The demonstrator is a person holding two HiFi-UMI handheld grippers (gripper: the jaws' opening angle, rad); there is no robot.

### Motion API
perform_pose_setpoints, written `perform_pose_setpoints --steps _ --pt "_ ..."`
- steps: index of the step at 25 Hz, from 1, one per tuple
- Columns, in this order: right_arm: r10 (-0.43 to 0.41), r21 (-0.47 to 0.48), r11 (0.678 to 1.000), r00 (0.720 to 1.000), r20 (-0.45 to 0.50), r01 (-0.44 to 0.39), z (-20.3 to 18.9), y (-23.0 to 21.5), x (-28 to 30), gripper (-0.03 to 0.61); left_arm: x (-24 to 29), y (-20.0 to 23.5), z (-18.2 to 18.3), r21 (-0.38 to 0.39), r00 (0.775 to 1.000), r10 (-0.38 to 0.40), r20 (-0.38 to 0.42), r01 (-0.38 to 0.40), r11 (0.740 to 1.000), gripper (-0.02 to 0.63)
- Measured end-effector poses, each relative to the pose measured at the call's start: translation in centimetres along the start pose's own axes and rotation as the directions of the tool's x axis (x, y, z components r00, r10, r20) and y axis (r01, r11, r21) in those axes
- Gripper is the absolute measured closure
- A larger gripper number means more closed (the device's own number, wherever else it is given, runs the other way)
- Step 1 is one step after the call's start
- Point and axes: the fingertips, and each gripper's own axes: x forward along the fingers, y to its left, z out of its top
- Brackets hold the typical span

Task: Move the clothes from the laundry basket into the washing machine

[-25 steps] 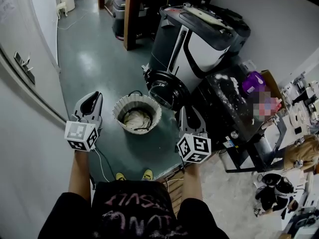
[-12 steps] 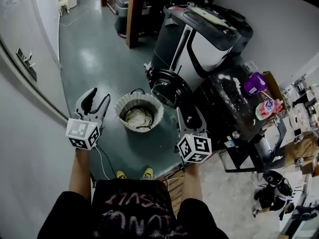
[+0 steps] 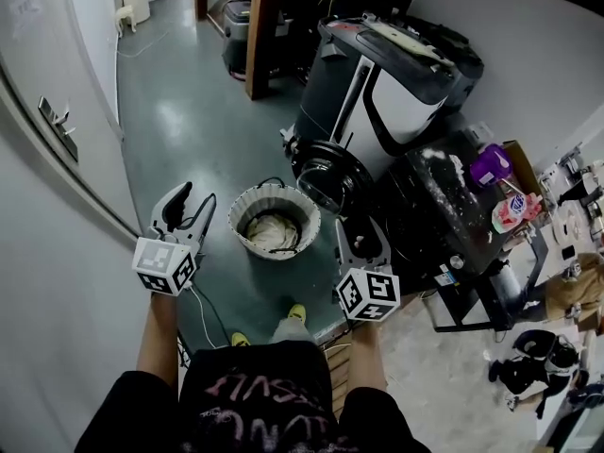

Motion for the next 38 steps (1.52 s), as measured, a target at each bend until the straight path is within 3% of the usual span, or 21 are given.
perform_pose_setpoints --steps 5,12,19,23,30,38 --pt "0.002 0.029 1.000 1.000 -0.004 -0.001 -0.7 -1.9 3.3 0.318 3.3 0.9 -1.0 0.002 1.000 -0.003 -0.023 0.003 1.000 0.397" --pt "-0.012 0.058 0.998 1.000 -0.011 0.012 -1.9 -8.6 11.4 0.348 12.1 1.9 -3.7 0.003 0.995 0.011 -0.097 -0.010 1.000 0.397" --pt "0.044 0.097 0.995 0.996 -0.082 -0.036 -4.2 -16.1 20.3 0.337 22.0 2.2 -5.2 -0.033 0.987 0.091 -0.134 -0.096 0.995 0.397" --pt "0.068 0.116 0.992 0.992 -0.110 -0.055 -5.1 -18.8 24.1 0.334 26.0 1.8 -5.8 -0.020 0.980 0.102 -0.172 -0.107 0.994 0.397" --pt "0.049 0.098 0.995 0.987 -0.154 -0.034 -7.8 -19.2 27.6 0.339 29.2 3.4 -8.6 -0.029 0.969 0.087 -0.232 -0.096 0.995 0.397" --pt "0.006 0.091 0.996 0.975 -0.222 0.015 -12.6 -16.5 30.0 0.339 30.0 7.5 -14.8 -0.094 0.953 0.021 -0.302 -0.051 0.994 0.397"
